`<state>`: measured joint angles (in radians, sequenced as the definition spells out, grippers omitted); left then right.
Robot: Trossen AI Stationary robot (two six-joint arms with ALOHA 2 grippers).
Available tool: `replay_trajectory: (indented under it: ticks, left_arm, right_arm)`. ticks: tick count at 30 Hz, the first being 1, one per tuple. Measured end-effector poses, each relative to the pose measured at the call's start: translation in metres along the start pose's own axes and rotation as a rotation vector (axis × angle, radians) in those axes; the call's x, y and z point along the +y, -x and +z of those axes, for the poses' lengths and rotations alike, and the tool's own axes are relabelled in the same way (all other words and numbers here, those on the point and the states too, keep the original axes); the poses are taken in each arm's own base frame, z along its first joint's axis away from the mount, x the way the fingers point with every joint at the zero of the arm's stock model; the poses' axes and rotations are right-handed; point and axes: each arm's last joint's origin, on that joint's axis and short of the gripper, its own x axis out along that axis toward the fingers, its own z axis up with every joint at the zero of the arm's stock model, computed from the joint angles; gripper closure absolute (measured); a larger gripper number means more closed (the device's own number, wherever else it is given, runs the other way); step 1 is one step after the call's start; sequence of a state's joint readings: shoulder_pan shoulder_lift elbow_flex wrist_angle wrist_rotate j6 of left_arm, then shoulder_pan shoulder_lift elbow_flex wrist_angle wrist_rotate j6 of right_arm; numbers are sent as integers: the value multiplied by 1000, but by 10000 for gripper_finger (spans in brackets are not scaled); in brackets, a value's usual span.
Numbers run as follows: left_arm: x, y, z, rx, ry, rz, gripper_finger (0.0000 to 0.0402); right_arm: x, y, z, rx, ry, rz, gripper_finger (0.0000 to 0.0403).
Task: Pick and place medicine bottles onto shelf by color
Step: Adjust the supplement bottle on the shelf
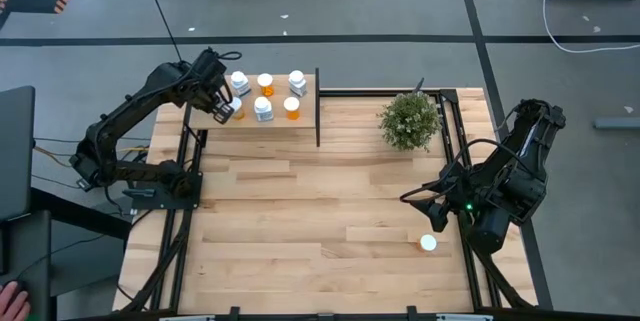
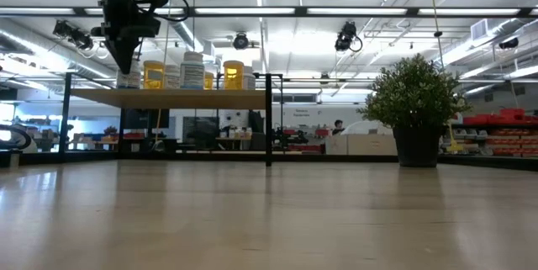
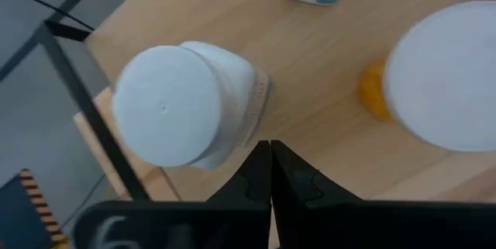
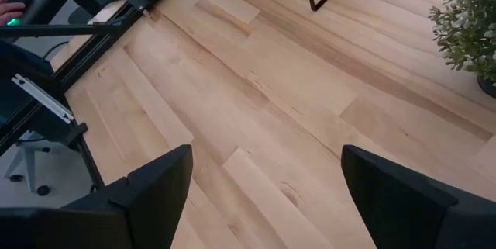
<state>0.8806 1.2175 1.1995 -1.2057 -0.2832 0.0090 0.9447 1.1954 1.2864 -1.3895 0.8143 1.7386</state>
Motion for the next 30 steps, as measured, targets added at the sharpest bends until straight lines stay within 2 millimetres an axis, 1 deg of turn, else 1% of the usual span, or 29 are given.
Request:
replay_trajectory:
  ticks: [8, 12, 21, 30]
  left_arm:
    - [2, 0, 2, -19, 65, 84, 400]
    - [2, -4, 5, -14, 107, 95, 399]
    - [0, -17, 13, 19, 117, 134, 398]
    - [5, -19, 16, -2, 142, 177, 399]
  right_arm:
    - [0, 0, 0, 4, -2, 0, 65]
    - [0, 0, 0, 4, -13, -1, 65]
    - [2, 0, 0, 7, -36, 13, 65]
    - [2, 0, -1, 17, -43, 17, 65]
